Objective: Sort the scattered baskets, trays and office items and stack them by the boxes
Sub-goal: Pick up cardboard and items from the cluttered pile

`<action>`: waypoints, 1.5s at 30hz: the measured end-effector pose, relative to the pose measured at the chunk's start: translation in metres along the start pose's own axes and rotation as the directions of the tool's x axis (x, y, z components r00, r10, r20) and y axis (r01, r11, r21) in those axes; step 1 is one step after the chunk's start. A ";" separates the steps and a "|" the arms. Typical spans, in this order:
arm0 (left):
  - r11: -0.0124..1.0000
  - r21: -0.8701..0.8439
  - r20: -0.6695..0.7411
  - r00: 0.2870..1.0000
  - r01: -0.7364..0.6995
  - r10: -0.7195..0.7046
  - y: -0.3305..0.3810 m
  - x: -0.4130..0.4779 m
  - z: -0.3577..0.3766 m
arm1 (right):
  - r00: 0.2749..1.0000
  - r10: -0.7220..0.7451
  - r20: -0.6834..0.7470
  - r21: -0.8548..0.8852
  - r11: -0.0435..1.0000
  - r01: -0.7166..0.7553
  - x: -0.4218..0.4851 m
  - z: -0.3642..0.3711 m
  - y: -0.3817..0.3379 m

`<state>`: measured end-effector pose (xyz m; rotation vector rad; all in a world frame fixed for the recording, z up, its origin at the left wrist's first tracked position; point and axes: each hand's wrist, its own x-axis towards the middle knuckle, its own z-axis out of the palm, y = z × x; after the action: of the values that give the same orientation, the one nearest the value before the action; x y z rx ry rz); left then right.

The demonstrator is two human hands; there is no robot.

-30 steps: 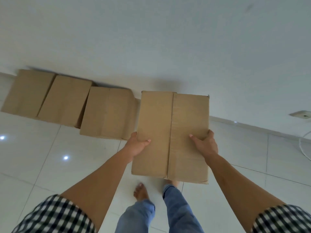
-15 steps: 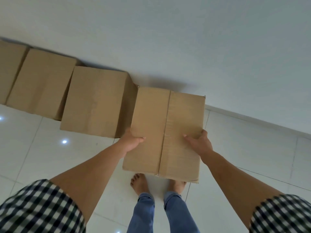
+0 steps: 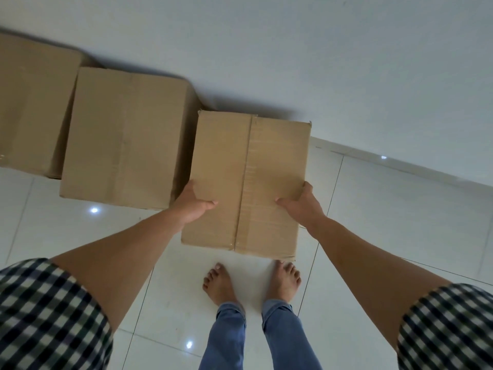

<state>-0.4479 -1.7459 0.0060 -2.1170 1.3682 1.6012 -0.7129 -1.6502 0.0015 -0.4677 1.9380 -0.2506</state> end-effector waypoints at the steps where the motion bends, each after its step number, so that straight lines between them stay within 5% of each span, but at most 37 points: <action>1: 1.000 0.005 -0.003 1.000 0.009 -0.009 0.000 0.000 0.000 | 1.000 -0.001 0.000 -0.009 1.000 0.001 0.000 0.001 0.000; 5: 0.989 -0.003 -0.064 0.987 0.149 -0.149 -0.013 -0.007 0.008 | 1.000 0.028 0.014 -0.044 0.999 -0.028 -0.005 0.004 -0.001; 11: 0.859 -0.102 -0.047 0.861 0.501 -0.507 -0.030 -0.028 0.033 | 0.997 0.075 0.006 -0.091 0.993 -0.075 -0.010 0.011 0.000; 15: 0.913 -0.256 -0.115 0.928 0.317 -0.354 -0.040 -0.040 0.056 | 0.992 0.122 0.030 -0.148 0.982 -0.116 -0.011 0.019 0.007; 19: 0.758 -0.482 0.000 0.865 0.439 -0.501 -0.032 -0.021 0.031 | 0.995 0.094 0.032 -0.173 0.981 -0.087 -0.006 0.022 0.006; 24: 0.784 -0.515 -0.127 0.874 0.345 -0.468 -0.032 -0.008 0.012 | 0.995 0.028 0.091 -0.159 0.987 -0.013 0.001 0.025 -0.015; 30: 0.790 -0.539 -0.101 0.908 0.293 -0.406 -0.021 -0.014 -0.006 | 0.998 -0.006 0.056 -0.176 0.984 0.016 -0.005 0.025 -0.033; 34: 0.863 -0.425 -0.072 0.941 0.272 -0.331 -0.012 -0.042 -0.010 | 0.998 -0.056 0.033 -0.230 0.971 0.062 -0.031 0.020 -0.041; 38: 0.992 -0.038 -0.104 0.987 0.121 -0.124 0.011 -0.094 -0.020 | 0.988 -0.152 0.024 -0.316 0.936 0.152 -0.081 0.011 -0.058; 45: 0.932 0.361 -0.065 0.997 -0.015 0.041 0.044 -0.210 -0.064 | 0.931 -0.365 -0.025 -0.592 0.755 0.280 -0.202 -0.008 -0.092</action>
<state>-0.4383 -1.6915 0.2228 -1.9555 1.5799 1.1774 -0.6307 -1.6459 0.2072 -1.2333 2.0456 0.1105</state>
